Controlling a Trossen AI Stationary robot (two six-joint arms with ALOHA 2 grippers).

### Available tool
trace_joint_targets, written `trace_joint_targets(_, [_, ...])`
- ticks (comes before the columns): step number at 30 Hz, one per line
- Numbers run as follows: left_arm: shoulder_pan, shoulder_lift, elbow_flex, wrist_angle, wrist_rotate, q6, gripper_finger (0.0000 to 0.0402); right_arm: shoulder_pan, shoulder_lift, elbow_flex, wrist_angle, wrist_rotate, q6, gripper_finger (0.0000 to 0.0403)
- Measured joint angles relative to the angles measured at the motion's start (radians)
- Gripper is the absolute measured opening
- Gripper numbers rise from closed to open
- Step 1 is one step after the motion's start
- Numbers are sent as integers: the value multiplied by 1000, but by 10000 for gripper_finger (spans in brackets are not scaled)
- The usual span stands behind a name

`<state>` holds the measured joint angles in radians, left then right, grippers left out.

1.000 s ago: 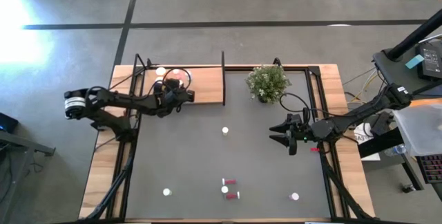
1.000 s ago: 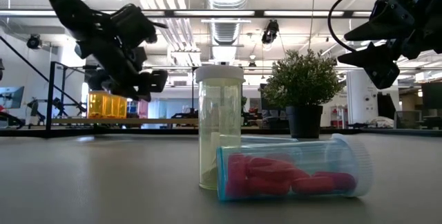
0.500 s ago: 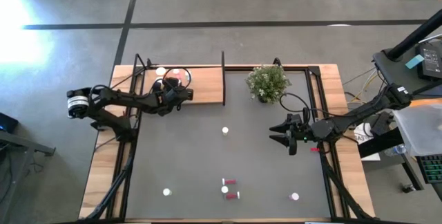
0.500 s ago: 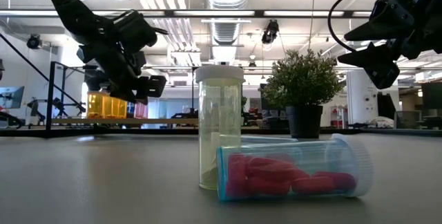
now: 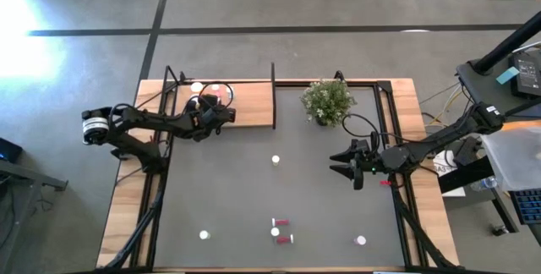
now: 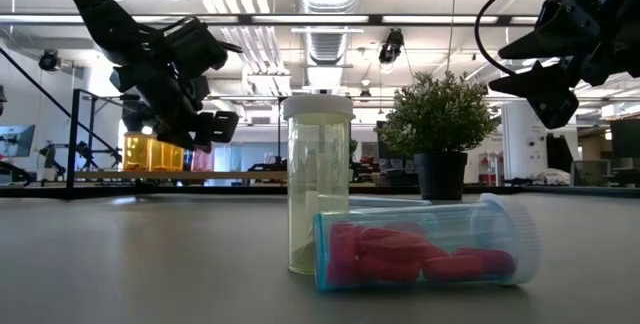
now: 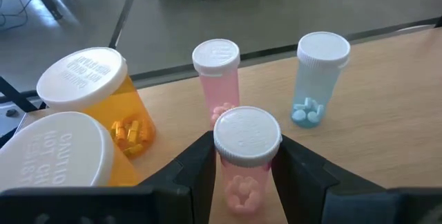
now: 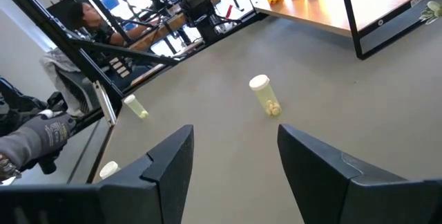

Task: Pick and place medicine bottles onto shelf by color
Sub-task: Put the top small pink bottle on the shelf aligned with the other small pink bottle, then put the top small yellow pill bottle on the shelf aligned with the other small yellow pill bottle

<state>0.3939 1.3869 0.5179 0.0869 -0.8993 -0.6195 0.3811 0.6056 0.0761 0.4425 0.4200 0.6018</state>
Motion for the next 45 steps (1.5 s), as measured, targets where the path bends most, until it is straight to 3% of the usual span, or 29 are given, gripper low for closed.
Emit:
trace_joint_targets(6, [0, 0, 0, 0, 0, -1, 120, 0, 0, 0, 0, 0, 0, 201])
trace_joint_targets(15, [0, 0, -1, 0, 2, 4, 170, 0, 0, 0, 0, 0, 0, 201])
trace_joint_targets(26, [-17, -60, 18, 1, 26, 75, 174, 0, 0, 0, 0, 0, 0, 201])
trace_joint_targets(33, [-77, -121, 57, 2, 30, 85, 174, 0, 0, 0, 0, 0, 0, 201])
trace_joint_targets(42, [-190, -130, 168, 2, 37, 265, 174, 0, 0, 0, 0, 0, 0, 201])
trace_joint_targets(45, [-226, -130, 209, 1, 91, 312, 174, 0, 0, 0, 0, 0, 0, 201])
